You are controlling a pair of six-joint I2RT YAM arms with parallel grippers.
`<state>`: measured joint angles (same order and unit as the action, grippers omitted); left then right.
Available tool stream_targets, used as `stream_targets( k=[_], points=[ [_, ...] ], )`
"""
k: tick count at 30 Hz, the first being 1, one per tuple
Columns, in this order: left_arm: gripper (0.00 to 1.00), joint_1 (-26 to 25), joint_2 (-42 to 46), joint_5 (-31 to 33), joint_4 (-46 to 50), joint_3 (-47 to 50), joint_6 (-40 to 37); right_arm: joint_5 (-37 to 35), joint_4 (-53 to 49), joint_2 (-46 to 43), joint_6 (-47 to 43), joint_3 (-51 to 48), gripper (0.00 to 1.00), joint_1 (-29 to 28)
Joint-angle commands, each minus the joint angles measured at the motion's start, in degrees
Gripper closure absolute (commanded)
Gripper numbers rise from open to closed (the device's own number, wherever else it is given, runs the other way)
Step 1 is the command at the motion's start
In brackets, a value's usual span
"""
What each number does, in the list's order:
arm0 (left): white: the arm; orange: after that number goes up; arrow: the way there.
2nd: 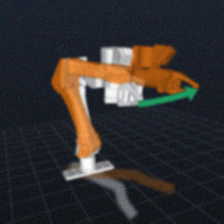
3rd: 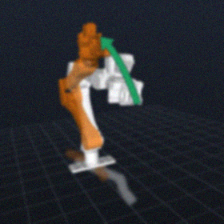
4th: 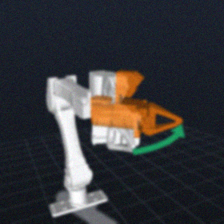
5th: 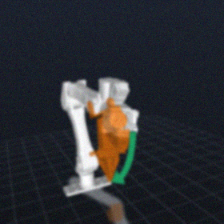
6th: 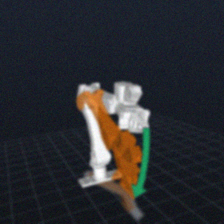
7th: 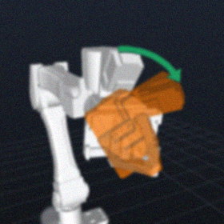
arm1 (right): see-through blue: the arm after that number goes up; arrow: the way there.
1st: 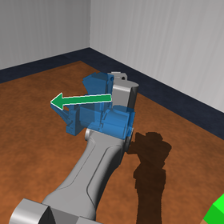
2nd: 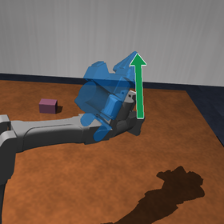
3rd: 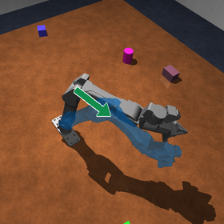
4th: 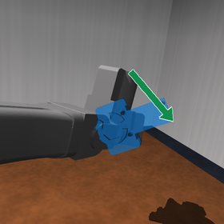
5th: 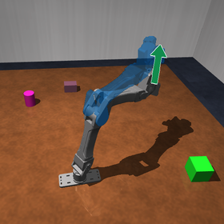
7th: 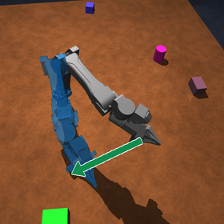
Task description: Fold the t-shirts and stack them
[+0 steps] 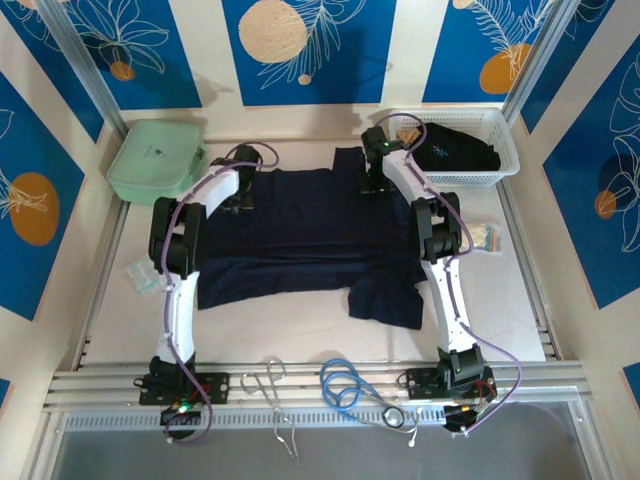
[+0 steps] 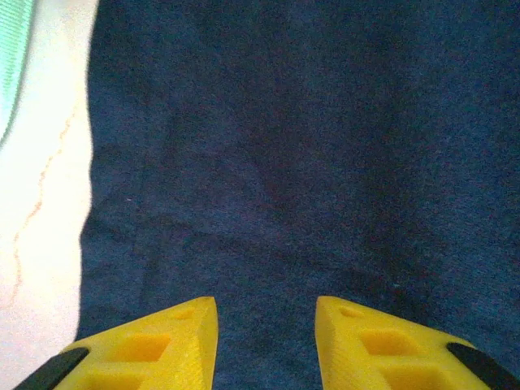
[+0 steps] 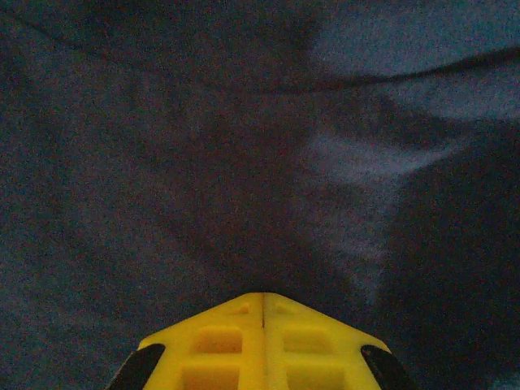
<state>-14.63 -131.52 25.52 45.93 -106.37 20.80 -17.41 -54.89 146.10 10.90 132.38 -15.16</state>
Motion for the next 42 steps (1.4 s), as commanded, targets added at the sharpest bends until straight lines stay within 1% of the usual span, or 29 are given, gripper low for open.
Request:
stream_targets(
  k=[1,3,10,13,19,25,28,29,31,34,36,38,40,42],
  points=[
    [0.65,0.4,-1.9,-1.5,3.5,0.6,-0.7,0.3,-6.3,0.9,0.6,-0.4,1.0,-0.5],
    [0.66,0.3,-0.7,-2.4,3.1,3.5,-0.4,0.2,-6.3,-0.7,1.1,-3.5,1.0,-0.7],
    [0.69,-0.5,9.7,-5.4,-1.0,18.9,1.9,1.0,1.4,-12.3,2.9,-24.9,1.0,-2.1],
    [0.69,-1.3,13.7,-6.1,-1.8,24.3,2.6,1.0,3.8,-16.2,4.0,-31.9,1.0,-2.6],
    [0.69,-2.8,19.9,-6.8,-3.7,33.0,4.3,1.1,6.2,-21.0,6.4,-41.3,1.0,-2.7],
    [0.7,-4.1,23.6,-7.7,-4.2,37.4,5.8,1.6,6.7,-23.3,8.1,-45.6,1.0,-2.7],
    [0.69,-4.3,25.2,-7.0,-2.6,36.2,5.8,1.7,6.5,-23.9,7.9,-45.0,1.0,-2.6],
    [0.66,-4.3,25.6,-6.1,-1.5,35.0,5.6,1.7,6.2,-23.9,7.7,-44.2,1.0,-2.6],
    [0.59,-4.1,26.2,-3.7,1.7,30.8,4.8,1.9,4.5,-24.2,7.2,-41.7,1.0,-2.6],
    [0.53,-3.0,26.5,-0.9,6.0,23.9,3.0,2.4,2.0,-25.6,6.7,-38.1,1.0,-2.6],
    [0.51,-1.1,26.4,-0.8,8.0,19.2,1.5,3.0,0.6,-27.5,6.8,-36.8,1.0,-2.5],
    [0.5,1.2,25.4,-2.3,8.7,15.3,-0.4,3.9,0.2,-29.9,7.0,-37.0,1.0,-2.5],
    [0.5,3.5,23.4,-5.6,7.9,12.0,-3.4,5.0,0.0,-32.4,7.4,-38.2,1.0,-2.4],
    [0.53,5.8,20.2,-9.9,7.4,8.1,-6.5,6.5,-0.1,-34.9,7.6,-39.8,1.0,-2.0]
  ],
)
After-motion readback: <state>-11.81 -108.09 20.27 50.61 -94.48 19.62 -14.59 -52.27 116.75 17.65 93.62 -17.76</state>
